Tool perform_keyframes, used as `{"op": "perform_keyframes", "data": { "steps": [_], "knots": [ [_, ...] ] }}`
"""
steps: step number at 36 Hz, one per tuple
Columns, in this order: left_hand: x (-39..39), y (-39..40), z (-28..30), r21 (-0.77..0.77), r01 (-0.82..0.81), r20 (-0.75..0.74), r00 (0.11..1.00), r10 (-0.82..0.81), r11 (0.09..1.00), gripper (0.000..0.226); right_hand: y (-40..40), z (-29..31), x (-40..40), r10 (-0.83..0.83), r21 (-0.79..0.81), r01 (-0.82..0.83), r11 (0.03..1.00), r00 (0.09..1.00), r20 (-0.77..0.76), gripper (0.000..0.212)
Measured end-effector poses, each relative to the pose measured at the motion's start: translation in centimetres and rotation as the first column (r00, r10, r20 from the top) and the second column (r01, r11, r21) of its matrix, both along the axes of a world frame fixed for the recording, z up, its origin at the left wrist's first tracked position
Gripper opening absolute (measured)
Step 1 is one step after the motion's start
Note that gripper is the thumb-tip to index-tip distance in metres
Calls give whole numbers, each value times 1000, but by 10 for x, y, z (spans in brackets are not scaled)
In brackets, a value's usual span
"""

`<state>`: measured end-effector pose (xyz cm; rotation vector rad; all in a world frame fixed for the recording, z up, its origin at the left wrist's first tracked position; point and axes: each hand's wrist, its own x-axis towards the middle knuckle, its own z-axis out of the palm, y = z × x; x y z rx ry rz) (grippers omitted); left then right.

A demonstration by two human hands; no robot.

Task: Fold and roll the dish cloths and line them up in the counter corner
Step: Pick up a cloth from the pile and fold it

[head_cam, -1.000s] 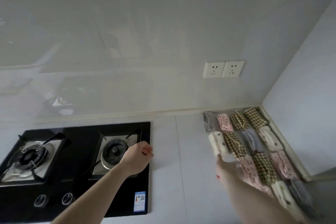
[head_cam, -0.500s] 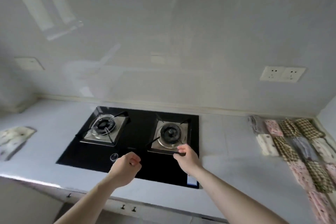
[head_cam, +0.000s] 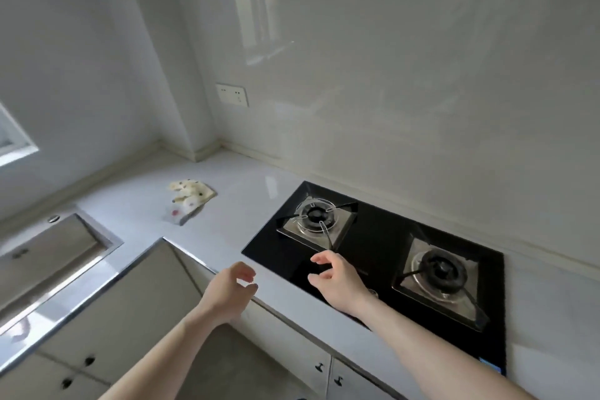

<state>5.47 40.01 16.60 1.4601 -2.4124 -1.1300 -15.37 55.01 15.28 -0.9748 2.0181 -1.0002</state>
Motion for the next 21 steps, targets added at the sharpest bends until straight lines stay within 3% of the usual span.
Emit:
{"op": "perform_keyframes", "data": {
  "steps": [11, 21],
  "knots": [
    [64, -132, 6, -38, -109, 79, 991, 112, 993, 25, -166, -14, 39, 162, 13, -163, 987, 985, 54, 32],
    [99, -221, 0, -65, -167, 47, 984, 170, 984, 27, -281, -21, 61, 247, 32, -248, 968, 969, 22, 30]
  ]
}}
